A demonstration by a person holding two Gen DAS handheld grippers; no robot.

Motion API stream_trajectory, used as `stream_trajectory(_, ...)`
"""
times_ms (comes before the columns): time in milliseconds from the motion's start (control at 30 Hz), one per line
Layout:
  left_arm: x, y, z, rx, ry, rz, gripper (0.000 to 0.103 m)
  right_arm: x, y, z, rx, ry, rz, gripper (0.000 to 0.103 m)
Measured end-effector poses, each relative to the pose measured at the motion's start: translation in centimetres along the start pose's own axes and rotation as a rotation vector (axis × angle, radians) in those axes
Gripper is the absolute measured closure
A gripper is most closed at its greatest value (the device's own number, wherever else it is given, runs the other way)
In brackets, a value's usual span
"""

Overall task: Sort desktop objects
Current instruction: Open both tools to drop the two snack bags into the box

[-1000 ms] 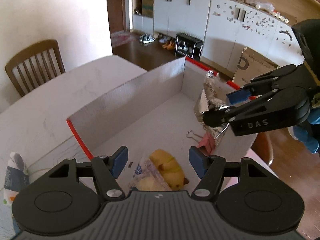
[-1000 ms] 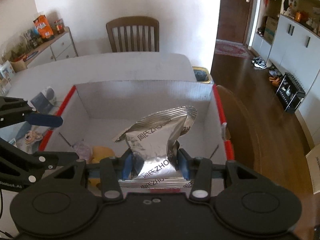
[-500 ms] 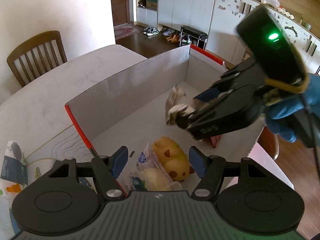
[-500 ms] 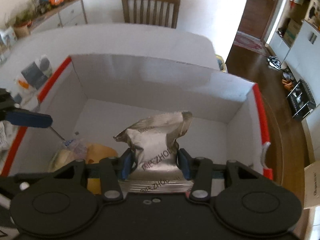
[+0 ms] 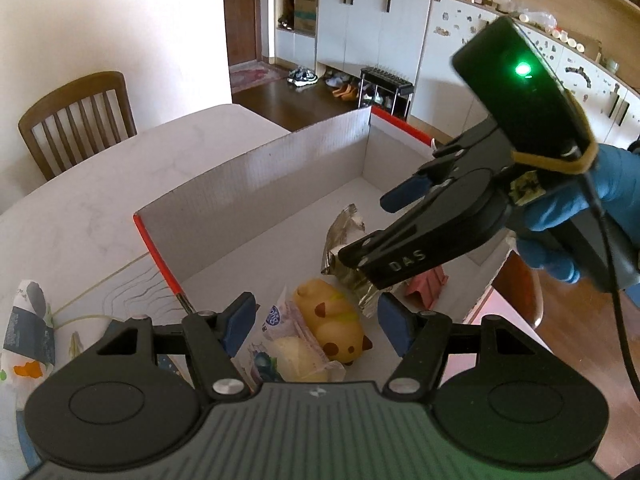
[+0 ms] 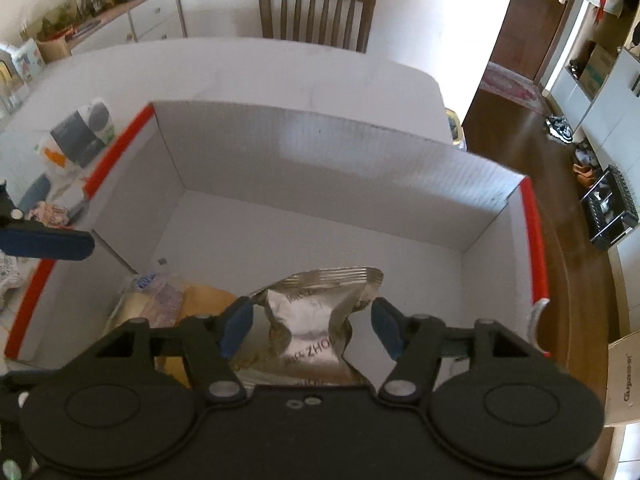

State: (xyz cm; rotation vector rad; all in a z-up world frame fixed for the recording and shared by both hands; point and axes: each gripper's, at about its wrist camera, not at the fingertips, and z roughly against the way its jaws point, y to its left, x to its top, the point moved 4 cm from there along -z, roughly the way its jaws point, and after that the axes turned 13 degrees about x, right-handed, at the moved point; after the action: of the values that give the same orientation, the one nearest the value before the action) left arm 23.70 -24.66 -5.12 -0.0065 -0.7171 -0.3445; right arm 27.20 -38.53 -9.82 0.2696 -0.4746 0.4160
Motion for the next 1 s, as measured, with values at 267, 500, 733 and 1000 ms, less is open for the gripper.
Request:
stream_trajectory(267, -0.4, 0.2, 1.6, -0.007, -0.029, 0.023, 0.036, -0.1, 0.8, 2.9, 0.04, -0.056, -0.006, 0.036)
stream_trajectory(500, -0.9, 0.7, 3.1, -0.014, -0.053, 0.033, 0.036, -0.4, 1.1, 5.5, 0.073, -0.113, -0.027, 0.032)
stream_trajectory(733, -1.6, 1.3, 4.8, -0.029, -0.08, 0.046, 0.036, -1.1, 2.1, 7.4, 0.096, -0.168, -0.052, 0.03)
stream_trajectory(1000, -2.6, 2.7, 7.3, -0.036, -0.125, 0.063, 0.032, -1.6, 4.2, 9.1, 0.125, -0.233, -0.085, 0.029)
